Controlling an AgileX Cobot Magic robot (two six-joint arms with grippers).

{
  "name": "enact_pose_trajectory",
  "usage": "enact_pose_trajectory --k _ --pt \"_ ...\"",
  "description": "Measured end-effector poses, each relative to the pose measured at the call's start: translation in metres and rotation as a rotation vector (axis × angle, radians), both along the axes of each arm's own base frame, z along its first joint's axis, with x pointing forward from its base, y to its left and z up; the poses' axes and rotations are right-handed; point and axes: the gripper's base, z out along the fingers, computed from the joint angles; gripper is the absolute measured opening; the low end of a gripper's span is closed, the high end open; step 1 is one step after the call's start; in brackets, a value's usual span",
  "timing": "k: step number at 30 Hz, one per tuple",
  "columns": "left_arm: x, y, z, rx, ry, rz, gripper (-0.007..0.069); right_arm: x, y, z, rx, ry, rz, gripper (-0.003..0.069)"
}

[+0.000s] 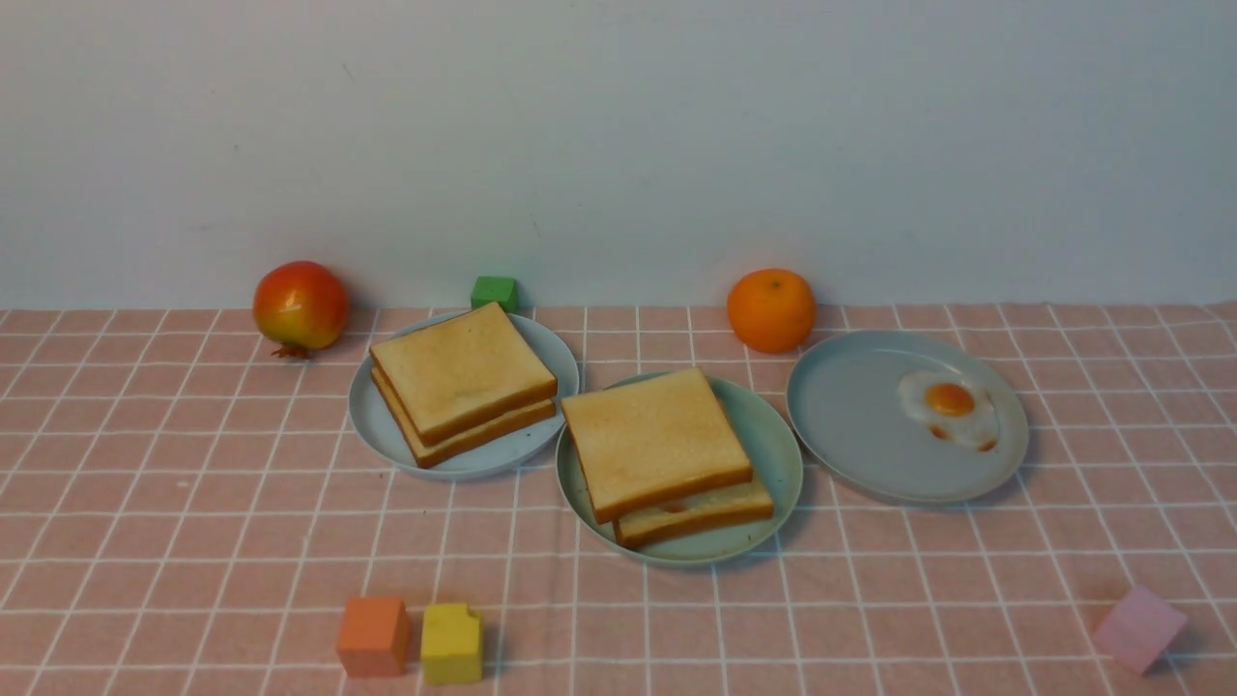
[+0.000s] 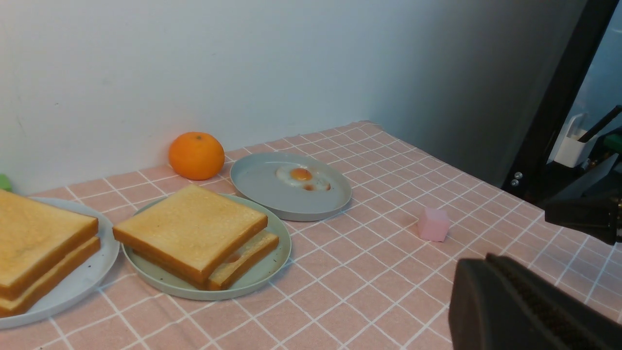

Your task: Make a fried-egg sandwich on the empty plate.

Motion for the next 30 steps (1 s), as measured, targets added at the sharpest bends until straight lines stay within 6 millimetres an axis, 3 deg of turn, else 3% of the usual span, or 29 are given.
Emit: enact_pose_trajectory --k 16,21,26,30 --pt "0.003 0.003 0.001 0.051 -0.059 0.048 0.0013 0.0 0.0 0.0 0.002 0.0 0.0 0.0011" --pt "0.013 0.016 0.003 0.058 -0.084 0.284 0.0013 0.0 0.0 0.0 0.002 0.0 0.0 0.0015" --pt "0.019 0.038 -0.028 0.023 0.046 0.631 0.0013 0.0 0.0 0.0 0.002 0.0 0.0 0.0018" --pt "0.014 0.046 -0.073 -0.009 0.151 0.757 0.0013 0.0 0.0 0.0 0.002 0.0 0.0 0.0022"
